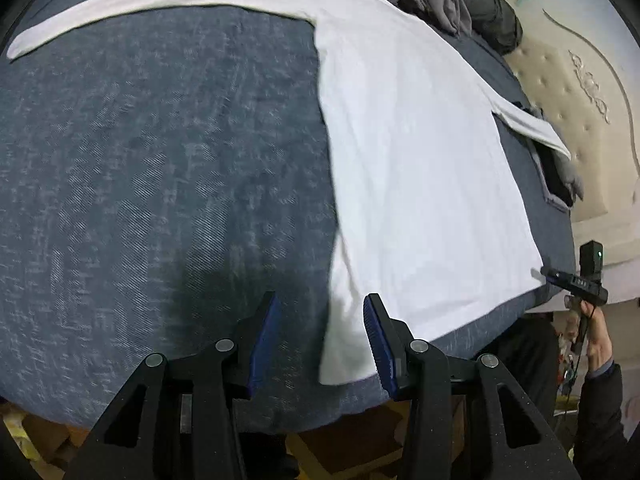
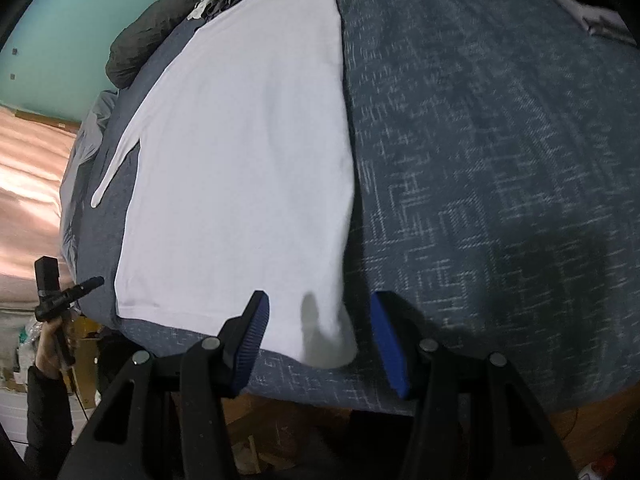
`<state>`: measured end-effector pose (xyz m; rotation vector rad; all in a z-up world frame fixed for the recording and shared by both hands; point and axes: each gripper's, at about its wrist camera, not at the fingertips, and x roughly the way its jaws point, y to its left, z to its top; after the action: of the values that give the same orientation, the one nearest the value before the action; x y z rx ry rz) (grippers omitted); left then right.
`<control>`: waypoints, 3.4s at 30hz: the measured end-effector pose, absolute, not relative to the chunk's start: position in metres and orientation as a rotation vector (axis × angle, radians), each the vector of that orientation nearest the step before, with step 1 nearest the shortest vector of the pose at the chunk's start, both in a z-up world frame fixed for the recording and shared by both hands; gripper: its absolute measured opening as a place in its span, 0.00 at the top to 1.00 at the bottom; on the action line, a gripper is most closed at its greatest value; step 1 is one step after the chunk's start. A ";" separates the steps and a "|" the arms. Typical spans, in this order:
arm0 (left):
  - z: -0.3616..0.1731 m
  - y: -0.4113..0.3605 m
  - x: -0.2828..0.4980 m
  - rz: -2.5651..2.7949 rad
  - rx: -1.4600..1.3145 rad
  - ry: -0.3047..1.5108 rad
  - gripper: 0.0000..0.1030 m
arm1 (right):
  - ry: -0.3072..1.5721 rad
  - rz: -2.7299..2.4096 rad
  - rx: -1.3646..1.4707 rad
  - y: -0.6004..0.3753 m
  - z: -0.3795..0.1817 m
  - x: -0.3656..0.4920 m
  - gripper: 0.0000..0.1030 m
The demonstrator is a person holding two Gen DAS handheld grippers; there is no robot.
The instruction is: Fold clothes
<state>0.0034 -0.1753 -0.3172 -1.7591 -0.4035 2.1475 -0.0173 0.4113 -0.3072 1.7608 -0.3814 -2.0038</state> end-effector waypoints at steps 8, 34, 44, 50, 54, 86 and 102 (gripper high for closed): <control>-0.327 -0.146 0.018 2.109 -1.785 -0.287 0.54 | -0.345 -1.987 1.744 0.407 -0.305 -0.014 0.74; -0.304 -0.185 0.038 2.117 -1.725 -0.373 0.98 | -0.360 -2.054 1.524 0.422 -0.247 0.007 0.96; -0.307 -0.185 0.061 2.147 -1.709 -0.299 0.74 | -0.414 -2.061 1.556 0.439 -0.265 0.011 0.96; -0.307 -0.153 0.040 2.145 -1.686 -0.259 0.74 | -0.416 -2.066 1.533 0.439 -0.256 0.010 0.96; -0.315 -0.143 0.030 2.138 -1.703 -0.242 0.74 | -0.423 -2.063 1.532 0.439 -0.257 0.011 0.96; -0.299 -0.216 0.035 2.221 -1.702 -0.356 0.99 | -0.311 -2.013 1.534 0.403 -0.259 0.029 0.96; -0.306 -0.205 0.045 2.208 -1.698 -0.224 0.74 | -0.302 -2.013 1.560 0.403 -0.272 0.029 0.96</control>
<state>0.0448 -0.2048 -0.3060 -1.6985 -0.2243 2.2085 0.0291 0.4030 -0.2716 1.5600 -0.3023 -2.0127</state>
